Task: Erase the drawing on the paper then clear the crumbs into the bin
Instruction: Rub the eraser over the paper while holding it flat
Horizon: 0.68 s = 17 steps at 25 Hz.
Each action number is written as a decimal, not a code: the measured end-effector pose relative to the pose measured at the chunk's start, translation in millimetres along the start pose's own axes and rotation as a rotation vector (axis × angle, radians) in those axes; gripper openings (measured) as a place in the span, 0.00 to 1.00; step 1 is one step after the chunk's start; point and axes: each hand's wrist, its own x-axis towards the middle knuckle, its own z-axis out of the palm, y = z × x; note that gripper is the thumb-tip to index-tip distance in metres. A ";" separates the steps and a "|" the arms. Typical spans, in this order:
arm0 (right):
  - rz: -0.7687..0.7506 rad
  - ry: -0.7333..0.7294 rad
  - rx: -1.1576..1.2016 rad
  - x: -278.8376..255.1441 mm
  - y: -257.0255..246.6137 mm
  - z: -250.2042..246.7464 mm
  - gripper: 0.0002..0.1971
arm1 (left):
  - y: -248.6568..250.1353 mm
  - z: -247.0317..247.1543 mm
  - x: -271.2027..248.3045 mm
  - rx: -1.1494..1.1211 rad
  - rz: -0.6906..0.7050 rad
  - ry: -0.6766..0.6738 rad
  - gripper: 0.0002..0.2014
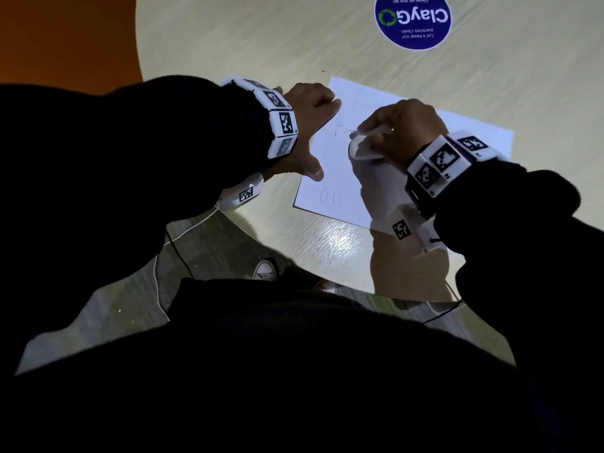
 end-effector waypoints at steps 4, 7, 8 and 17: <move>-0.144 0.063 -0.305 0.9 1.3 8.5 0.15 | 4.1 1.7 4.0 -0.021 -0.033 -0.079 0.60; -0.226 0.097 -0.464 2.1 1.2 16.2 0.15 | 3.3 5.6 5.8 -0.039 -0.042 -0.091 0.63; -0.274 0.087 -0.530 2.5 0.8 17.5 0.15 | 3.4 6.3 5.9 -0.043 -0.038 -0.088 0.63; -0.174 0.005 -0.156 4.3 -12.3 11.1 0.09 | 11.2 -1.4 7.0 -0.034 -0.074 -0.156 0.64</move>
